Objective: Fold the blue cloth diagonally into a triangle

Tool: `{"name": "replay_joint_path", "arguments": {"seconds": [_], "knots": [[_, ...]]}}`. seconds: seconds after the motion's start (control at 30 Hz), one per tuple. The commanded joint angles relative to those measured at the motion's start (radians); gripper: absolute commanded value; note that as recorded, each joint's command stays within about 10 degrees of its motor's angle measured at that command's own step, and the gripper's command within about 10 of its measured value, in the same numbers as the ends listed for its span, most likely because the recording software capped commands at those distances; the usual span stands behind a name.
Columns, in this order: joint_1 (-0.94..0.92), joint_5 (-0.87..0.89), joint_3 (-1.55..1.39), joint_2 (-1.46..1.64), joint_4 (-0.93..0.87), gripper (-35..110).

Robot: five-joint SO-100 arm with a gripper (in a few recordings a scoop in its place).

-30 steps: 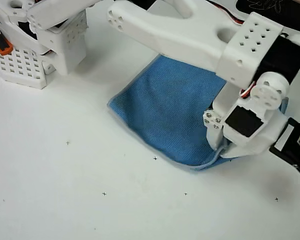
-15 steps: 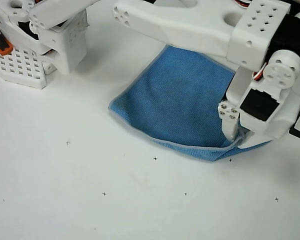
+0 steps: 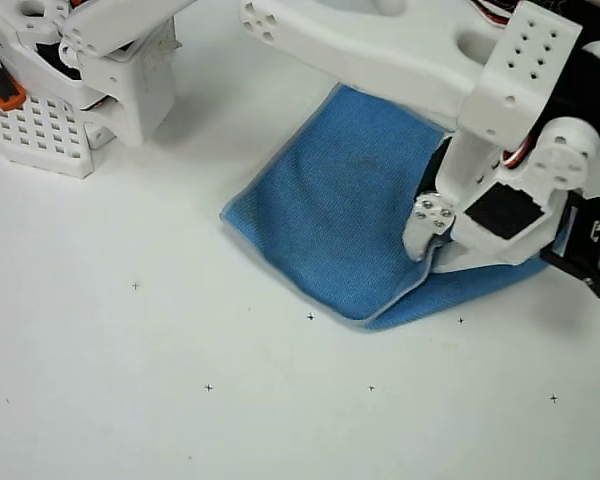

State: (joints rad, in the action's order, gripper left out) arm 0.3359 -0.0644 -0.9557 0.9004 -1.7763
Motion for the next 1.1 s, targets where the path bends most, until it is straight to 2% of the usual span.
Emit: {"name": "replay_joint_path", "arguments": {"seconds": [0.0, 0.2, 0.33, 0.73, 0.9, 1.0, 1.07], "knots": [[-0.002, -0.005, -0.074, 0.175, -0.029, 0], [0.006, 0.009, -0.239, 0.247, -0.014, 0], [0.054, 0.011, -0.377, 0.306, 0.095, 0], [0.137, -0.129, -0.238, 0.458, 0.179, 0], [0.140, -0.209, -0.074, 0.497, 0.026, 0], [0.156, -0.212, 0.006, 0.521, 0.020, 0], [0.158, -0.198, -0.164, 0.544, 0.067, 0]]}}
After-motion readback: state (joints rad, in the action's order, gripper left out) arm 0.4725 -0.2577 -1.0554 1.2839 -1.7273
